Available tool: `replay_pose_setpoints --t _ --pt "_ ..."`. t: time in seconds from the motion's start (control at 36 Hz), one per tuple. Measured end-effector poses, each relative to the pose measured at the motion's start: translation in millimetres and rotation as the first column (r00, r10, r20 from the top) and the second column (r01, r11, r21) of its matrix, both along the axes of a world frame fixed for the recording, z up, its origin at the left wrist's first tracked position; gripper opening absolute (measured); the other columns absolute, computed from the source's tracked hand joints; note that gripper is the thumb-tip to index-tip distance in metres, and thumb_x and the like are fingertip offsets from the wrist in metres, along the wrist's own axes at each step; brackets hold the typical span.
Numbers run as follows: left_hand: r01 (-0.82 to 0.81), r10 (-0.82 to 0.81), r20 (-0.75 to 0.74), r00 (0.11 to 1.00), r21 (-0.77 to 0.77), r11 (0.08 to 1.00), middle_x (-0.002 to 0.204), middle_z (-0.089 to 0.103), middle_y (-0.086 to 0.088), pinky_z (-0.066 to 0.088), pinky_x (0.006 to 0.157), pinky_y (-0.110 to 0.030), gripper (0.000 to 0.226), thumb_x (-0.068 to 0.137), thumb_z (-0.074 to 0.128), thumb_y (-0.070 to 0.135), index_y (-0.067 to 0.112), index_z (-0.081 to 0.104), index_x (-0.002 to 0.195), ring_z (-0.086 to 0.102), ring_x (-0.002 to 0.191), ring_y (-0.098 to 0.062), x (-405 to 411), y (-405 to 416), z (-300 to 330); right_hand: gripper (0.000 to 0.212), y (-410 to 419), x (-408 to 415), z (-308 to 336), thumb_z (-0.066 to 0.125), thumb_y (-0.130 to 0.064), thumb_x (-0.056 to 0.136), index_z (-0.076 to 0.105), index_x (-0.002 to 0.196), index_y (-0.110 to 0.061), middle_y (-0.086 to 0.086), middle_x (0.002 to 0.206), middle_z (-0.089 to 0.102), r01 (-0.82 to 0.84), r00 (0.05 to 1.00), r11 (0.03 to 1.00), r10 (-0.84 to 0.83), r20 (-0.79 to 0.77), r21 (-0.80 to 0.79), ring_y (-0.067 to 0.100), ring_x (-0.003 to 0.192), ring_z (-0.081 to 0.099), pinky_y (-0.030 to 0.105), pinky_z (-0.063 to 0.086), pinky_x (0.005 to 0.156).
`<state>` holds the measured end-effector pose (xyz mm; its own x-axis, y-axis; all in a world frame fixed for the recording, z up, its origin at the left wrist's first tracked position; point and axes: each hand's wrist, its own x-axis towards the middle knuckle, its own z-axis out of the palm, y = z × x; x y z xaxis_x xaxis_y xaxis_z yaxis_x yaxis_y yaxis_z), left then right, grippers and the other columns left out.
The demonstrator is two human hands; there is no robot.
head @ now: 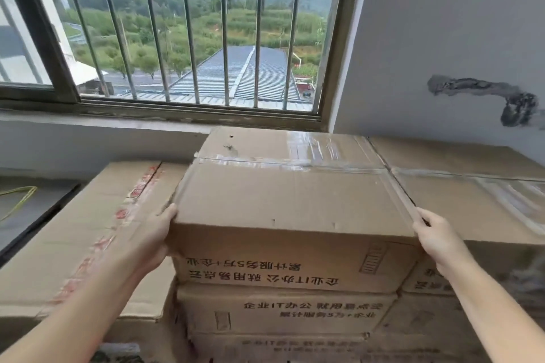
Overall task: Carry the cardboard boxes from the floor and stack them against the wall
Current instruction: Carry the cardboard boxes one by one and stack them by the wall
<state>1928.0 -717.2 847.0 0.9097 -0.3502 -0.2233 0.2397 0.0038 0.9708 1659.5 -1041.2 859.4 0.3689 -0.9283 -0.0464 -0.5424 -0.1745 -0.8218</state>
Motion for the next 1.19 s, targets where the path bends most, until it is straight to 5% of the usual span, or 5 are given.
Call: replay_pose_setpoints --t 0.42,0.64,0.86,1.03,1.19 --pt "-0.051 0.051 -0.045 0.998 -0.007 0.999 0.088 0.054 0.006 0.042 0.066 -0.042 0.018 0.103 0.035 0.019 0.023 0.047 0.116 0.048 0.076 -0.011 -5 -1 -4 0.045 14 3 -1 0.03 -0.008 0.101 0.031 0.145 0.003 0.025 0.146 0.035 -0.06 0.937 0.978 -0.013 -0.35 -0.199 0.038 0.133 0.035 0.039 0.032 0.104" --pt "0.101 -0.1 -0.016 0.995 0.088 0.991 0.111 0.056 0.002 0.046 0.071 -0.044 0.026 0.103 0.033 0.022 0.027 0.056 0.115 0.049 0.092 -0.013 1 13 -2 0.045 37 -17 11 0.045 -0.01 0.098 0.041 0.142 -0.004 0.019 0.145 0.04 0.031 0.992 0.955 -0.065 -0.108 -0.296 0.033 0.134 0.038 0.039 0.03 0.108" --pt "0.036 -0.201 0.647 0.735 0.259 0.965 0.134 0.046 0.011 0.032 0.104 -0.03 0.044 0.097 0.05 0.013 0.046 0.041 0.124 0.041 0.12 0.011 -43 57 -12 0.039 119 -60 -6 0.049 -0.021 0.097 0.048 0.135 -0.023 0.002 0.137 0.051 0.005 0.978 0.973 0.043 0.204 -0.231 0.008 0.118 0.051 -0.003 0.038 0.077" --pt "0.296 -0.366 0.577 0.73 0.217 0.93 0.128 0.056 0.013 0.038 0.09 -0.001 0.036 0.096 0.051 0.018 0.037 0.046 0.126 0.049 0.11 0.019 -69 86 -25 0.064 221 -84 -52 0.054 -0.079 0.068 0.049 0.123 -0.046 -0.017 0.128 0.058 -0.018 0.922 1.0 0.011 0.387 0.014 -0.001 0.117 0.056 0.023 0.048 0.095" --pt "0.507 -0.561 0.427 0.709 0.244 0.827 0.119 0.063 0.01 0.047 0.096 -0.025 0.033 0.091 0.047 0.042 0.04 0.049 0.124 0.056 0.116 -0.003 -82 120 -52 0.082 330 -107 -99 0.054 -0.09 0.054 0.049 0.121 -0.044 -0.028 0.12 0.06 0.175 0.875 0.967 -0.239 0.42 0.186 -0.001 0.112 0.059 0.035 0.048 0.096"
